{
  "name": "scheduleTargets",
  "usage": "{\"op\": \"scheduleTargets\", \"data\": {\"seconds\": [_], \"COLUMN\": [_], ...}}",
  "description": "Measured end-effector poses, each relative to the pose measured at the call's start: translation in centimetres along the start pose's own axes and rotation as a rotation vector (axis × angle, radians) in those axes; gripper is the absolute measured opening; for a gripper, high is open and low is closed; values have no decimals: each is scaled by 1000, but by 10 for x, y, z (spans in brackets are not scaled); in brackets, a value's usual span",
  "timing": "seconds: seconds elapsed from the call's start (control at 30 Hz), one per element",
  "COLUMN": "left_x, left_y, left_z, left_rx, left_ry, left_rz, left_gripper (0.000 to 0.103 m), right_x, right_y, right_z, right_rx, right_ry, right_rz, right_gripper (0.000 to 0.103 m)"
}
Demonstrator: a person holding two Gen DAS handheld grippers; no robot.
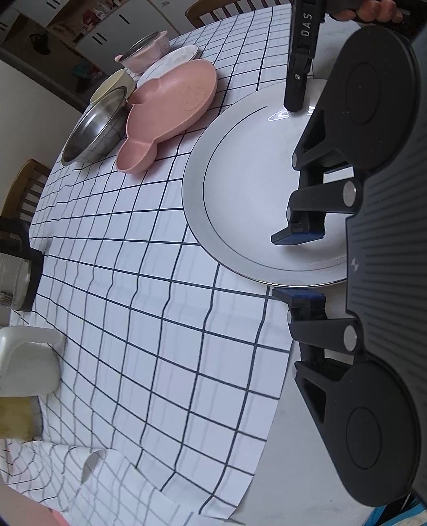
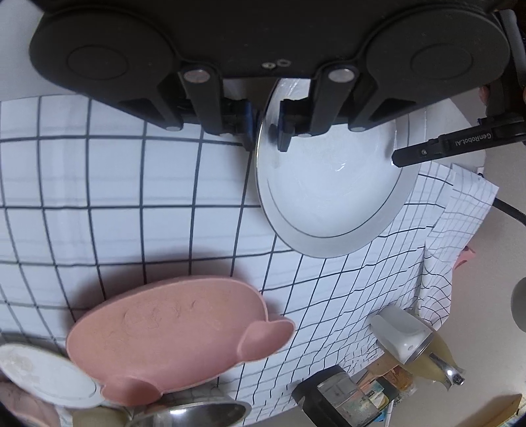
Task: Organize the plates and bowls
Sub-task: 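Lift the white plate with both grippers and carry it toward the table edge, then lower the white plate onto the cloth and open both grippers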
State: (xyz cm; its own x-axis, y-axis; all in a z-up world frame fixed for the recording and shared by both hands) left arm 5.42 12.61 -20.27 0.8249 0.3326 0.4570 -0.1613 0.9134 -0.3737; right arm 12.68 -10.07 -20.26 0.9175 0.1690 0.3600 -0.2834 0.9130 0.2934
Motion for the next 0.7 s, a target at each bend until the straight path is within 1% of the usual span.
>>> {"op": "scheduleTargets", "data": {"seconds": [0.07,0.17,0.27,0.3,0.37,0.4,0.43,0.57,0.6,0.63,0.67,0.7], "left_x": [0,1,2,2,3,4,5,7,8,8,8,9], "left_y": [0,0,-2,-4,-8,-9,-11,-21,-24,-26,-30,-33], "left_z": [1,5,12,14,19,23,27,39,42,44,47,50], "left_rx": [2,9,21,12,-7,-10,-12,-24,-32,-38,-43,-47], "left_ry": [-1,-12,-29,-34,-48,-61,-80,-110,-116,-122,-131,-138], "left_rz": [-10,-23,-53,-63,-75,-80,-87,-120,-125,-132,-142,-149], "left_gripper": [26,26,28,30,41,55,63,64,65,67,69,71], "right_x": [1,3,2,2,2,1,1,-1,-2,-2,-2,-2], "right_y": [0,-2,-2,-2,2,4,5,12,13,15,16,19], "right_z": [3,9,17,21,28,32,36,50,54,58,62,66], "right_rx": [-18,-46,-48,-52,-56,-58,-59,-64,-66,-69,-75,-83], "right_ry": [-14,-31,-55,-65,-89,-102,-114,-151,-159,-170,-184,-203], "right_rz": [11,14,14,18,34,42,49,72,76,82,90,101], "right_gripper": [21,26,31,32,35,37,38,40,41,48,52,60]}}
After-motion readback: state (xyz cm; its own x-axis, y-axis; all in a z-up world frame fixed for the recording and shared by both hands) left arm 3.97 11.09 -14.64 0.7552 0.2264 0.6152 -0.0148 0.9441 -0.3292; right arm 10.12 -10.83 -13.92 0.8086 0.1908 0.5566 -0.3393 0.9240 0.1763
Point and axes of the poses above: each gripper's, at about its wrist camera, not at the fingertips, and z roughly against the way its jaws point, y to its left, x to its top, the point moved 7 cm from there along -z, roughly the way its jaws point, and after that the axes turned 10 degrees about -x, right-handed, at the moved point
